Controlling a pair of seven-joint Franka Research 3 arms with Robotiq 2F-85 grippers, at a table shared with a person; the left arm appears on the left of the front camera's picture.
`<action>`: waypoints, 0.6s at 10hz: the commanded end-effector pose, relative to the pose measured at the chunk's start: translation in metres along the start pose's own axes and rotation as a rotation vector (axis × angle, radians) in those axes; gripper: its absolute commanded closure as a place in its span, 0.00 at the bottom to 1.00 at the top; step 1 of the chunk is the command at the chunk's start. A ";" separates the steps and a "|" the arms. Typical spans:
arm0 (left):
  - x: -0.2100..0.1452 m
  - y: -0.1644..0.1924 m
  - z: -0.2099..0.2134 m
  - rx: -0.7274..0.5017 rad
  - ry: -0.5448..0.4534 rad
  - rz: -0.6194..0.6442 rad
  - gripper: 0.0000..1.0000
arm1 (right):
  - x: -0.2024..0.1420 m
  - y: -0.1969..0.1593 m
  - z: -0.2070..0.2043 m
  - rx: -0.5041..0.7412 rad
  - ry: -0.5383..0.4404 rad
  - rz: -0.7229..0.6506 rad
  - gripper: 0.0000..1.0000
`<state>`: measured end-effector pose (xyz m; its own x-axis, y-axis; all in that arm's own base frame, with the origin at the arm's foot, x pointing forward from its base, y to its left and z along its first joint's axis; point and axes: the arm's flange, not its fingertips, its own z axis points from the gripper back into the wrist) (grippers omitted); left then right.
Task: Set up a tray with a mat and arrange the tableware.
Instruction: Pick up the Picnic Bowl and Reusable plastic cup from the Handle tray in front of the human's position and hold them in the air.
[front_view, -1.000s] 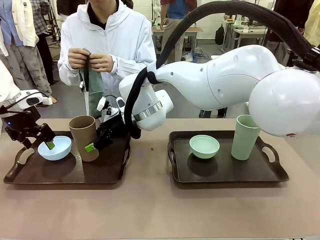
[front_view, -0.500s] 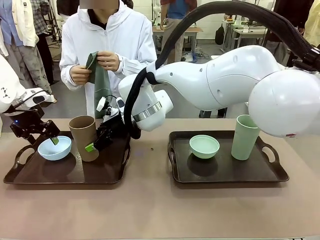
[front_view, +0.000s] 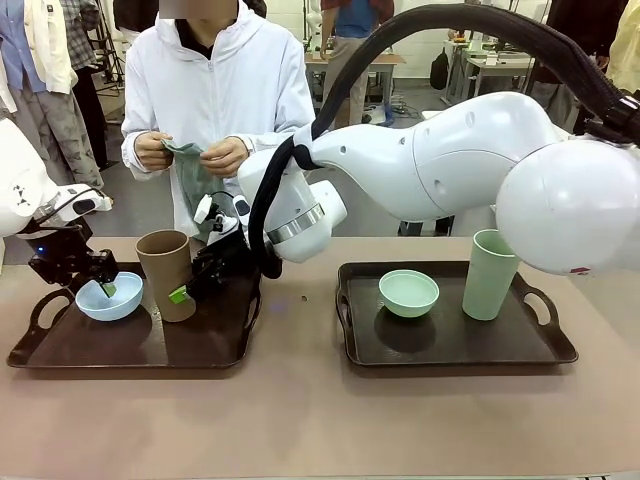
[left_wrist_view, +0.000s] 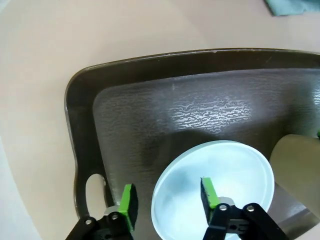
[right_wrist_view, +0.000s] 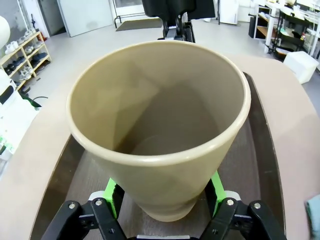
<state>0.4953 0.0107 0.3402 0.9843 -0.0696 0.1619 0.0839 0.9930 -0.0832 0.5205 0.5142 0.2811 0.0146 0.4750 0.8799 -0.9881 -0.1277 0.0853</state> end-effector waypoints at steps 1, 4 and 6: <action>0.005 0.000 0.000 0.018 -0.008 0.021 1.00 | -0.001 -0.003 -0.003 0.014 -0.011 0.009 1.00; 0.004 -0.001 0.002 0.026 0.008 0.030 1.00 | -0.002 -0.003 -0.002 0.018 -0.007 0.009 0.77; 0.003 -0.001 0.004 0.033 0.013 0.031 1.00 | -0.003 -0.002 -0.003 0.016 -0.003 0.007 0.77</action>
<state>0.4961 0.0109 0.3407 0.9854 -0.0574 0.1601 0.0704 0.9946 -0.0763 0.5207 0.5139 0.2805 0.0154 0.4735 0.8807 -0.9874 -0.1315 0.0880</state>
